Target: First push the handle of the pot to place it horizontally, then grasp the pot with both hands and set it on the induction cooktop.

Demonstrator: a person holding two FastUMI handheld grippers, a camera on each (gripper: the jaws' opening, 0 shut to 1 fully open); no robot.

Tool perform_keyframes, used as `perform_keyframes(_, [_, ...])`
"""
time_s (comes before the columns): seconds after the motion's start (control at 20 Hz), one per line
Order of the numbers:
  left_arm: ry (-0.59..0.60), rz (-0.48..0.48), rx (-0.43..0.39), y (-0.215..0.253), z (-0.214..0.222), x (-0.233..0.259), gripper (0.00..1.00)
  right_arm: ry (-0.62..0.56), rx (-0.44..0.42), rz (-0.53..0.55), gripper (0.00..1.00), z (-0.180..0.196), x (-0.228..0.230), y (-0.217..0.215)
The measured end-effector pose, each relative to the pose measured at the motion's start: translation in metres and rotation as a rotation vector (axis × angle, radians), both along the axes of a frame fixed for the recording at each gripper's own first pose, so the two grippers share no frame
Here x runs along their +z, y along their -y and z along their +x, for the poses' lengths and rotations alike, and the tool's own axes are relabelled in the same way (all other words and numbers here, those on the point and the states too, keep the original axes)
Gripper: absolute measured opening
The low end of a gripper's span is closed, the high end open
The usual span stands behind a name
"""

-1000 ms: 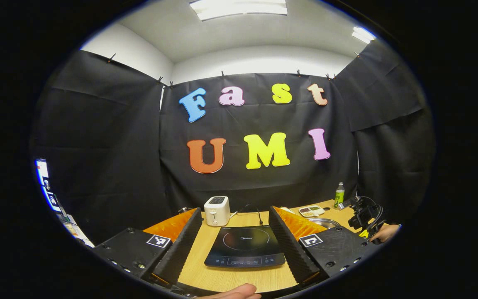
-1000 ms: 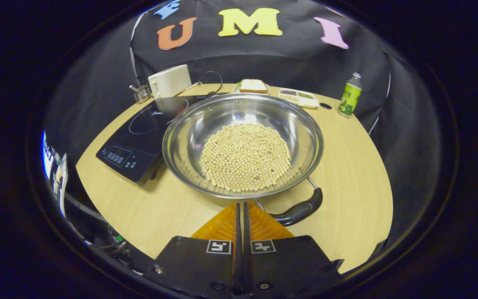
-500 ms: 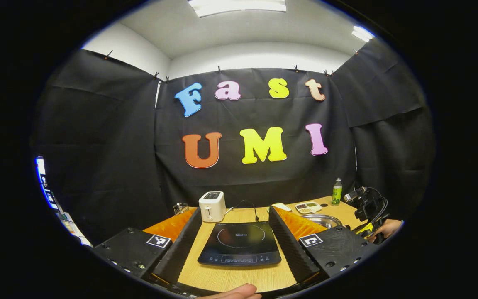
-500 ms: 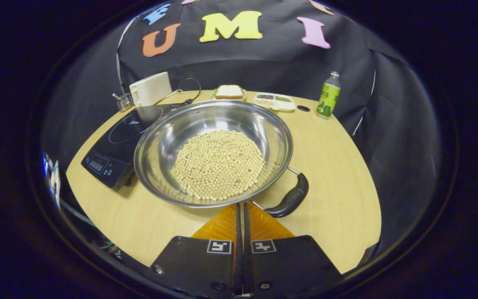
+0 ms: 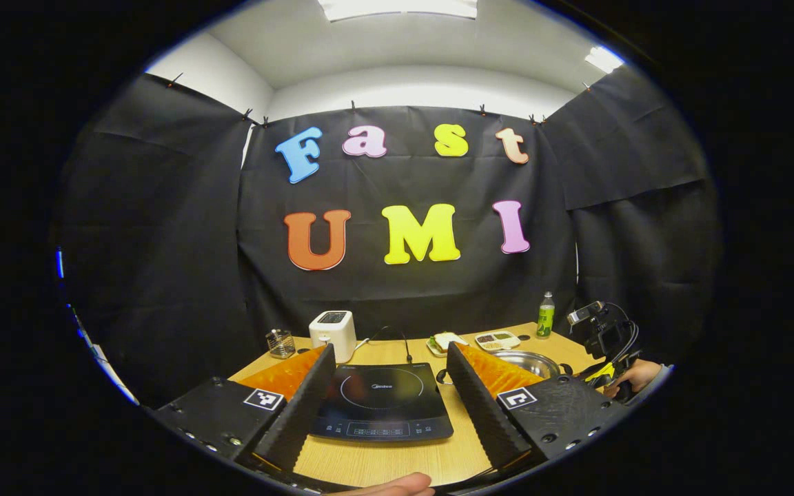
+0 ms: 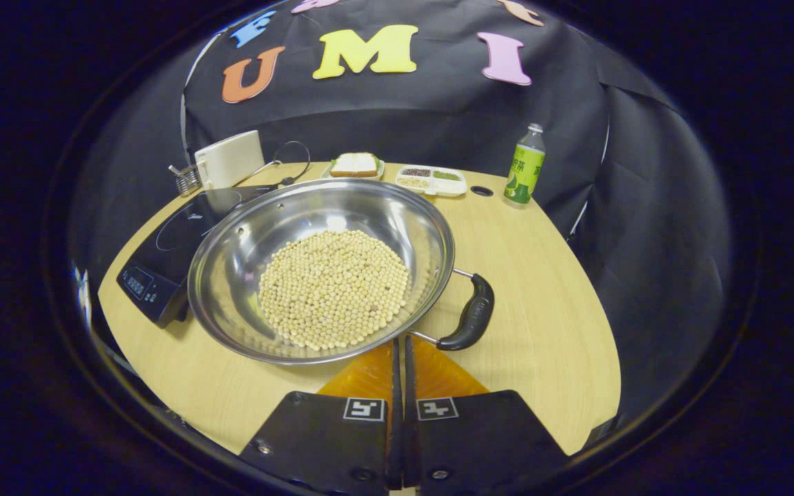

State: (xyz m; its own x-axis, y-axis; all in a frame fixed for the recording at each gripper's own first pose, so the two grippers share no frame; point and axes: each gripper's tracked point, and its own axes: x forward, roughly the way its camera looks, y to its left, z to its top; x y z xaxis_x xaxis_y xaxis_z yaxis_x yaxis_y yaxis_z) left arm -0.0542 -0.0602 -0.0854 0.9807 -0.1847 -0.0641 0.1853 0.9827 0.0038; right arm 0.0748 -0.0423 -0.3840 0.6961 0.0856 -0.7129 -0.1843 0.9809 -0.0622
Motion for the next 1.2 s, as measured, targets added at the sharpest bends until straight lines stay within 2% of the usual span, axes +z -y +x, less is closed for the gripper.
perform_keyframes(0.1, [0.001, -0.002, -0.016, 0.005, 0.005, -0.003, 0.97, 0.031, 0.015, -0.019, 0.04, 0.011, 0.0, 0.007])
perform_keyframes(0.25, [-0.016, -0.007, -0.036, 0.014, 0.016, -0.01, 0.96, 0.089, 0.047, -0.063, 0.01, 0.032, 0.0, 0.018])
perform_keyframes(0.3, [-0.021, -0.008, -0.041, 0.017, 0.019, -0.012, 0.96, 0.106, 0.059, -0.073, 0.04, 0.039, 0.0, 0.021])
perform_keyframes(0.35, [-0.027, -0.008, -0.045, 0.02, 0.025, -0.014, 0.96, 0.118, 0.071, -0.078, 0.01, 0.044, 0.0, 0.023])
perform_keyframes(0.4, [-0.036, -0.009, -0.052, 0.025, 0.03, -0.018, 0.96, 0.126, 0.086, -0.082, 0.04, 0.049, -0.001, 0.024])
perform_keyframes(0.55, [-0.065, -0.02, -0.079, 0.042, 0.046, -0.028, 0.97, 0.148, 0.126, -0.092, 0.04, 0.06, -0.002, 0.021])
perform_keyframes(0.65, [-0.087, -0.027, -0.089, 0.055, 0.056, -0.034, 0.97, 0.152, 0.132, -0.077, 0.01, 0.063, -0.003, 0.019])
perform_keyframes(0.8, [-0.13, -0.057, -0.106, 0.073, 0.065, -0.05, 0.97, 0.168, 0.144, -0.063, 0.04, 0.07, -0.003, 0.014])
perform_keyframes(1.2, [-0.263, -0.158, -0.135, 0.103, 0.102, -0.106, 0.95, 0.219, 0.14, -0.109, 0.04, 0.089, -0.006, 0.019])
